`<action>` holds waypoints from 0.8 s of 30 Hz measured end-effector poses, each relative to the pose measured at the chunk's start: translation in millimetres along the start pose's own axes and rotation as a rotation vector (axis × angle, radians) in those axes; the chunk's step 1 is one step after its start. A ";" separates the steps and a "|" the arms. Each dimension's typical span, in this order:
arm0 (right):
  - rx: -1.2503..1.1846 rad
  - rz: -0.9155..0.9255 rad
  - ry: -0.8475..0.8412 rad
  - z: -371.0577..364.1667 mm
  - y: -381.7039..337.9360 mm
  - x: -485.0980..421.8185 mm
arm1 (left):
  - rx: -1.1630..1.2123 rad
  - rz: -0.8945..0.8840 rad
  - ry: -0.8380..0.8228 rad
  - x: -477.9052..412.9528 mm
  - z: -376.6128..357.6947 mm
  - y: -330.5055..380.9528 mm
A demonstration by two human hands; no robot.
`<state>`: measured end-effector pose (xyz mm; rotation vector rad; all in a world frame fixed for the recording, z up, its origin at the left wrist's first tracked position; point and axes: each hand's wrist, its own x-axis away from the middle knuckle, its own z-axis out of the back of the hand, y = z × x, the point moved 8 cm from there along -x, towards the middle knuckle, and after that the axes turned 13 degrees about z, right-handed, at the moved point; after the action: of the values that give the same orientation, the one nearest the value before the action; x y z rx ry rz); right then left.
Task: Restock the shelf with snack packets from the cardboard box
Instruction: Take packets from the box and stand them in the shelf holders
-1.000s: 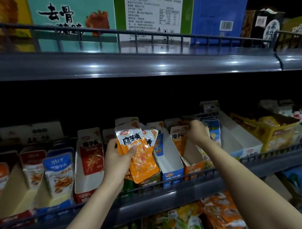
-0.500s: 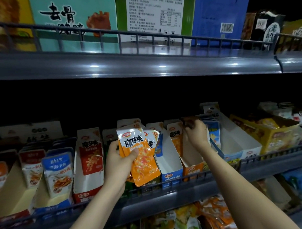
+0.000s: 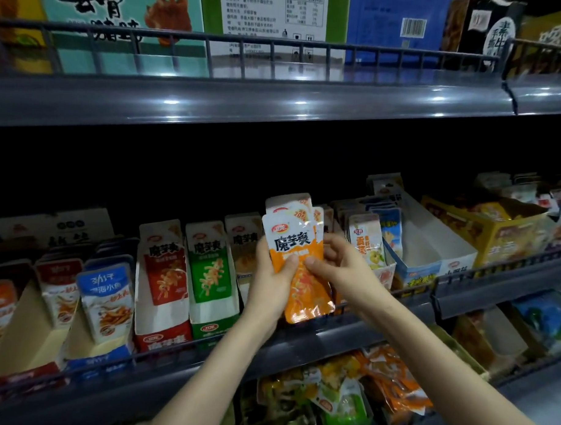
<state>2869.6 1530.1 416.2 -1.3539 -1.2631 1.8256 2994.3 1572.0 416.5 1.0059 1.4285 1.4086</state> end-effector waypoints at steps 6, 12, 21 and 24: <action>-0.004 0.142 0.103 22.8 -12.6 -10.5 | -0.271 -0.141 -0.012 -10.2 -34.2 29.8; 0.021 0.242 0.377 81.0 -14.4 -12.1 | -0.638 -0.191 0.199 -12.3 8.0 20.2; 0.160 -0.044 0.268 74.7 47.7 -25.1 | -1.040 -0.233 0.237 -3.7 18.5 -35.4; 0.264 -0.132 0.182 70.8 59.6 -22.4 | -1.164 -0.264 0.273 -2.5 20.5 -38.6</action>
<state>2818.2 1460.7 376.1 -1.2291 -0.9565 1.6691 3015.7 1574.4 378.4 -0.1170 0.6243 1.8153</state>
